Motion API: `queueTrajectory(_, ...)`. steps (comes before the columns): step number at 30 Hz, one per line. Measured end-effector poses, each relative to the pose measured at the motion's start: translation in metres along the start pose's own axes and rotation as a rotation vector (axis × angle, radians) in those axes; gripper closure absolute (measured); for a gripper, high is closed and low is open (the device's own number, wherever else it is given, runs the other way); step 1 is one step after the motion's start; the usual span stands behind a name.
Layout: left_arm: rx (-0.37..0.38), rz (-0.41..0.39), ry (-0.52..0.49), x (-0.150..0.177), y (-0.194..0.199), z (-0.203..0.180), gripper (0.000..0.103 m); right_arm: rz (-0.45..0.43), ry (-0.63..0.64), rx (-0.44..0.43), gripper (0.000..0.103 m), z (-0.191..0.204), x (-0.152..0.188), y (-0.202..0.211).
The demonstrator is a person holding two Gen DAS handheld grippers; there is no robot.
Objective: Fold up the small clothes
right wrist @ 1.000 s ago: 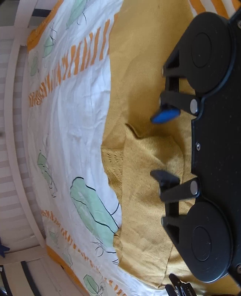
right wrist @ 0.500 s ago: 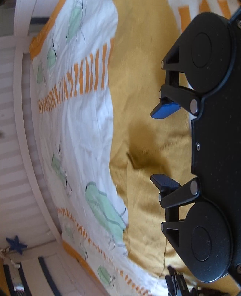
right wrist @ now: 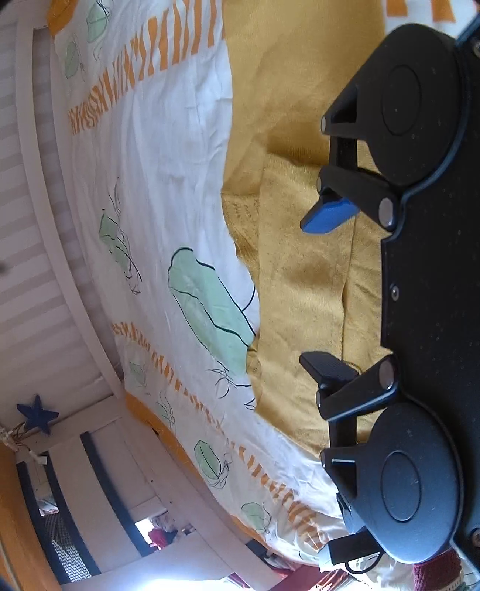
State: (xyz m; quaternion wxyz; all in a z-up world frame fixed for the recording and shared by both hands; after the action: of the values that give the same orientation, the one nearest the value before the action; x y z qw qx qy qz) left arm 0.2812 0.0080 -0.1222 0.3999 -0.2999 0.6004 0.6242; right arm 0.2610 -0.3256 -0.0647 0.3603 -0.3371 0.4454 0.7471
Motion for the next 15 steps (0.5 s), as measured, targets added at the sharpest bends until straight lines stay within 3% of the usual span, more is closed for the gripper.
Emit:
queueTrajectory(6, -0.002, 0.000, -0.002, 0.000, 0.000, -0.001, 0.042, -0.005, 0.042, 0.243, 0.026, -0.032, -0.006, 0.003)
queueTrajectory(10, -0.005, 0.005, -0.006, -0.002, 0.000, -0.001, 0.042, -0.030, 0.001, 0.388, 0.012, -0.070, -0.009, 0.028)
queueTrajectory(15, 0.006, 0.044, 0.009, -0.012, 0.004, -0.001, 0.043, -0.047, -0.083, 0.500, 0.003, -0.122, -0.010, 0.074)
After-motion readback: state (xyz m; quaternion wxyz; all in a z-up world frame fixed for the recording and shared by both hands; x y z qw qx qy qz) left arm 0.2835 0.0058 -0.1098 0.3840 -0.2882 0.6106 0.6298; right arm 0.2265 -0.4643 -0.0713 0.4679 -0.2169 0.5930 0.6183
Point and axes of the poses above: each gripper's, at about its wrist camera, not at the fingertips, and y roughly against the way its jaws point, z to its left, x to its underside, the point moved 2 cm from there along -y, roughly the way its jaws point, and after that the axes turned 7 degrees about -z, right-handed, at the moved point
